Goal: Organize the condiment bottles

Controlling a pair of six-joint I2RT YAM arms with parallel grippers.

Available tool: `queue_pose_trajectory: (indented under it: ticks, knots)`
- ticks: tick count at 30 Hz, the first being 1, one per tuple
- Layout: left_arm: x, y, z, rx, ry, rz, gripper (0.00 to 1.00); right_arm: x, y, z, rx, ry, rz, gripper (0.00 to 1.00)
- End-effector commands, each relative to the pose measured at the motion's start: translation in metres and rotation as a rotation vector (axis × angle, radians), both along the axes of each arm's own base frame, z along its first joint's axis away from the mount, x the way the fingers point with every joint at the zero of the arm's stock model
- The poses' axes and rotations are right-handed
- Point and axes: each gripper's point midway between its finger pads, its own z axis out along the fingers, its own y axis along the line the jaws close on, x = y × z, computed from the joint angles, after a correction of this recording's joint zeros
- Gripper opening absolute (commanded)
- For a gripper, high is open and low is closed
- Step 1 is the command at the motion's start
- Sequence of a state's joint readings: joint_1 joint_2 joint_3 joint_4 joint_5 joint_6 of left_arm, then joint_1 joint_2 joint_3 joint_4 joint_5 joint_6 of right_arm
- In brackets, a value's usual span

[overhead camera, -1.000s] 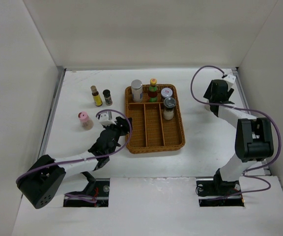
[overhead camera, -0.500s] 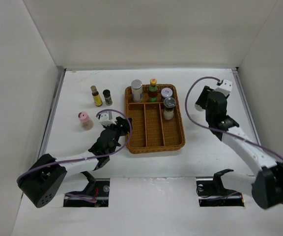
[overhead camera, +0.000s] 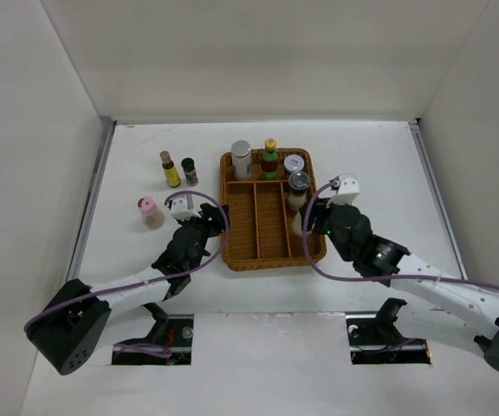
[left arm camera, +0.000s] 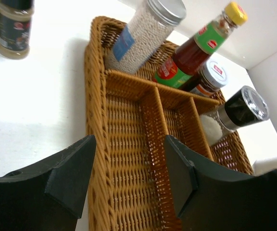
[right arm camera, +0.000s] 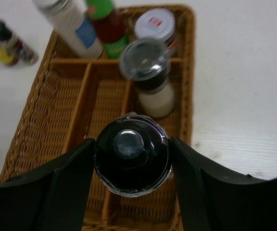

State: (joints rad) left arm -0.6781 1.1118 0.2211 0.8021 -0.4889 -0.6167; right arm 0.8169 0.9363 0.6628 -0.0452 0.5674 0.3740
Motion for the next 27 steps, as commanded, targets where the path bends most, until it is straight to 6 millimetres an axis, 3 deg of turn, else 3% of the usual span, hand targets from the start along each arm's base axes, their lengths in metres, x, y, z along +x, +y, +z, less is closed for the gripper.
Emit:
queue_pose_trajectory:
  ticks: [1,6,11,15,18,21,27]
  knots:
    - [0.008,0.005,0.043,-0.044,-0.072,0.033,0.57,0.004,0.021,0.020,0.074,-0.068,0.022,0.49]
    - [0.012,0.026,0.067,-0.016,-0.037,0.126,0.63,0.009,0.029,-0.017,0.013,-0.030,0.034,0.49]
    - [0.032,0.048,0.083,0.029,0.022,0.218,0.73,0.010,0.027,-0.046,-0.047,-0.001,0.034,0.52]
    - [0.057,0.059,0.079,0.065,0.079,0.281,0.81,0.007,0.036,-0.046,-0.042,-0.013,0.055,0.79]
    - [0.079,0.064,0.078,0.088,0.103,0.321,0.82,0.008,0.038,-0.043,-0.044,-0.024,0.059,0.92]
    - [0.102,0.073,0.071,0.119,0.128,0.369,0.81,0.001,0.038,-0.032,-0.013,-0.052,0.064,1.00]
    - [0.137,0.089,0.053,0.169,0.186,0.425,0.79,-0.006,0.035,-0.019,0.075,-0.108,0.084,1.00]
